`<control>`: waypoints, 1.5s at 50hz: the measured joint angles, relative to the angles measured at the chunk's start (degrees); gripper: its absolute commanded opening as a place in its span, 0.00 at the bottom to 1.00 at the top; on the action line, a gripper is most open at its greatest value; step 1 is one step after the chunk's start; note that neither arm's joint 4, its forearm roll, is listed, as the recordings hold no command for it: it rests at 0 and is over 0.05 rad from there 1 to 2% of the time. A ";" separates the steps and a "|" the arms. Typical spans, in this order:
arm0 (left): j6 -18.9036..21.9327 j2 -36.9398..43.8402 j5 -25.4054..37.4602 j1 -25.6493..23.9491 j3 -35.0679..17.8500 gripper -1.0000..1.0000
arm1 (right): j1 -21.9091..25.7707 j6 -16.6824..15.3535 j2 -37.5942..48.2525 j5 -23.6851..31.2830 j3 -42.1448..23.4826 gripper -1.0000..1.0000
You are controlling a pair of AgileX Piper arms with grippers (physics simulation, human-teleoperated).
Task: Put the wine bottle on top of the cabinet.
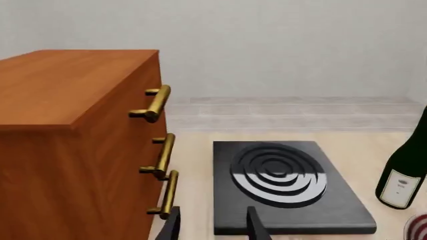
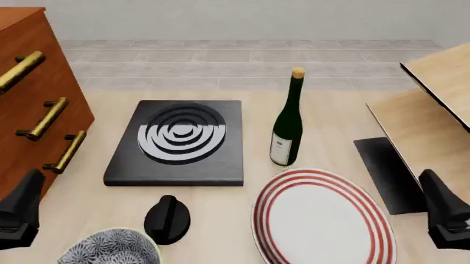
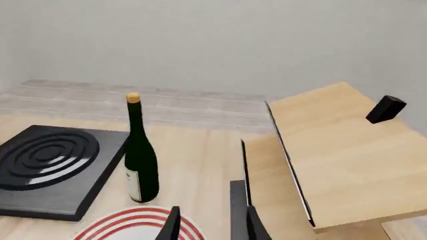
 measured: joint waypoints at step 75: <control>-1.62 39.48 -13.48 -30.18 -25.59 1.00 | -3.07 2.75 -2.35 -3.71 3.08 1.00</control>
